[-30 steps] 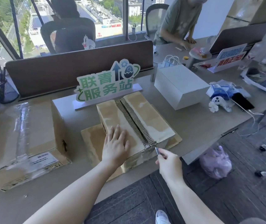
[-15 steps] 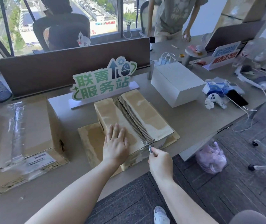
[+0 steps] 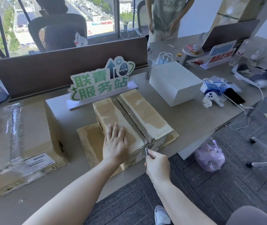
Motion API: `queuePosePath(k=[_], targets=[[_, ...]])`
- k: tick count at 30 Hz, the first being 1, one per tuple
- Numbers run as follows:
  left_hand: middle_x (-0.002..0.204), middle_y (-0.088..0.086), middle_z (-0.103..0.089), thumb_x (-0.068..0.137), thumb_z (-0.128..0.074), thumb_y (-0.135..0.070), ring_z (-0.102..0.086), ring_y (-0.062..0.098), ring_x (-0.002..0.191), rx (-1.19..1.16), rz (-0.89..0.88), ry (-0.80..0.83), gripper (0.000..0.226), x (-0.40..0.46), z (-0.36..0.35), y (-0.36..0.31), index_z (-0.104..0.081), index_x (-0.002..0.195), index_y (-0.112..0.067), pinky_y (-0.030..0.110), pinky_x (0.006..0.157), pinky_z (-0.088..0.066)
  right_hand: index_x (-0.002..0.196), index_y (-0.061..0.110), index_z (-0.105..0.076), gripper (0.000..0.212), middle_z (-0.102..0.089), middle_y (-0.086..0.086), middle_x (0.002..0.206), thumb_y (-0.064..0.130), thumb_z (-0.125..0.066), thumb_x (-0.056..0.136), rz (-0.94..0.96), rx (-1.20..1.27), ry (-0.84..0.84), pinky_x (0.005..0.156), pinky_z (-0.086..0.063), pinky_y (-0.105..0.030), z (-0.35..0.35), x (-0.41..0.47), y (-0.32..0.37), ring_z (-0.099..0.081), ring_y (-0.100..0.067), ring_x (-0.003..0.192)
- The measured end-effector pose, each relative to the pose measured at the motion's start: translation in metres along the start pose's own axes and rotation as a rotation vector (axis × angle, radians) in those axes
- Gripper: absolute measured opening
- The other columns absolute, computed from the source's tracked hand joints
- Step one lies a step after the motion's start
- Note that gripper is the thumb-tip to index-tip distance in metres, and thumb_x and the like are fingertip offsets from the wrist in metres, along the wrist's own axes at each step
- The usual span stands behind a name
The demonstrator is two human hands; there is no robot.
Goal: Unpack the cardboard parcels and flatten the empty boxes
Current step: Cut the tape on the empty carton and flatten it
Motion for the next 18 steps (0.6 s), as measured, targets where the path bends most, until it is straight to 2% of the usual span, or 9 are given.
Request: queuePosePath(k=[4,6,8,10,12,15,18], targets=[[0.165,0.002,-0.007,0.100,-0.030,-0.034,0.007,0.020,0.151,-0.007,0.001,0.021,0.053,0.000,0.002,0.000,-0.028,0.152,-0.023,0.039,0.123,-0.002,0.119,0.024,-0.070,0.033,-0.062,0.004,0.064,0.007,-0.052,0.097,-0.006,0.038,0.065,0.044,-0.036,-0.025,0.010,-0.005,0.006,-0.045,-0.013,0.046],[0.165,-0.001,-0.008,0.100,-0.029,-0.039,0.006,0.018,0.151,0.008,0.005,0.032,0.053,0.000,0.004,0.002,-0.030,0.152,-0.026,0.039,0.123,-0.002,0.111,0.030,-0.067,0.033,-0.063,-0.005,0.068,0.004,-0.052,0.097,0.000,0.085,0.090,0.038,-0.031,-0.024,0.027,-0.004,0.011,-0.044,-0.014,0.041],[0.163,-0.004,-0.017,0.098,-0.023,-0.049,-0.001,0.017,0.150,0.034,0.000,0.033,0.055,0.000,0.010,0.004,-0.036,0.148,-0.030,0.039,0.121,-0.008,0.106,0.028,-0.064,0.029,-0.065,-0.011,0.075,0.003,-0.053,0.096,0.013,0.111,0.059,0.037,-0.032,-0.024,0.053,0.009,0.013,-0.046,-0.013,0.041],[0.153,-0.003,-0.035,0.092,-0.018,-0.057,-0.018,0.020,0.145,0.008,0.006,-0.007,0.061,0.006,0.022,0.004,-0.050,0.137,-0.031,0.040,0.116,-0.019,0.103,0.022,-0.063,0.022,-0.065,-0.010,0.075,0.004,-0.053,0.096,-0.010,0.131,-0.060,0.040,-0.036,-0.026,0.088,0.039,0.008,-0.050,-0.015,0.044],[0.144,-0.002,-0.045,0.094,-0.025,-0.057,-0.028,0.022,0.137,-0.014,0.047,-0.034,0.056,0.021,0.029,0.005,-0.056,0.131,-0.029,0.042,0.112,-0.025,0.103,0.015,-0.064,0.015,-0.067,-0.005,0.070,0.007,-0.054,0.094,-0.041,0.109,-0.174,0.048,-0.039,-0.030,0.119,0.084,-0.003,-0.052,-0.018,0.050],[0.148,0.001,-0.040,0.098,-0.038,-0.050,-0.024,0.024,0.141,0.007,0.126,-0.020,0.046,0.054,0.029,0.005,-0.051,0.137,-0.028,0.046,0.115,-0.023,0.101,0.015,-0.065,0.011,-0.071,0.002,0.077,0.017,-0.057,0.094,-0.060,-0.095,-0.177,0.064,-0.046,-0.037,0.138,0.162,-0.010,-0.060,-0.021,0.067],[0.158,0.003,-0.026,0.099,-0.037,-0.050,-0.011,0.024,0.148,0.042,0.221,0.008,0.051,0.085,0.029,0.007,-0.041,0.144,-0.029,0.050,0.119,-0.013,0.099,0.015,-0.065,0.011,-0.069,-0.003,0.093,0.020,-0.056,0.095,-0.058,-0.345,-0.093,0.069,-0.041,-0.032,0.137,0.230,-0.011,-0.061,-0.027,0.081]])
Point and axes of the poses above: each hand's wrist, its own x-axis towards the middle knuckle, its own z-axis out of the back of the hand, y = z × x, the point moved 7 cm from there along x, towards the middle knuckle
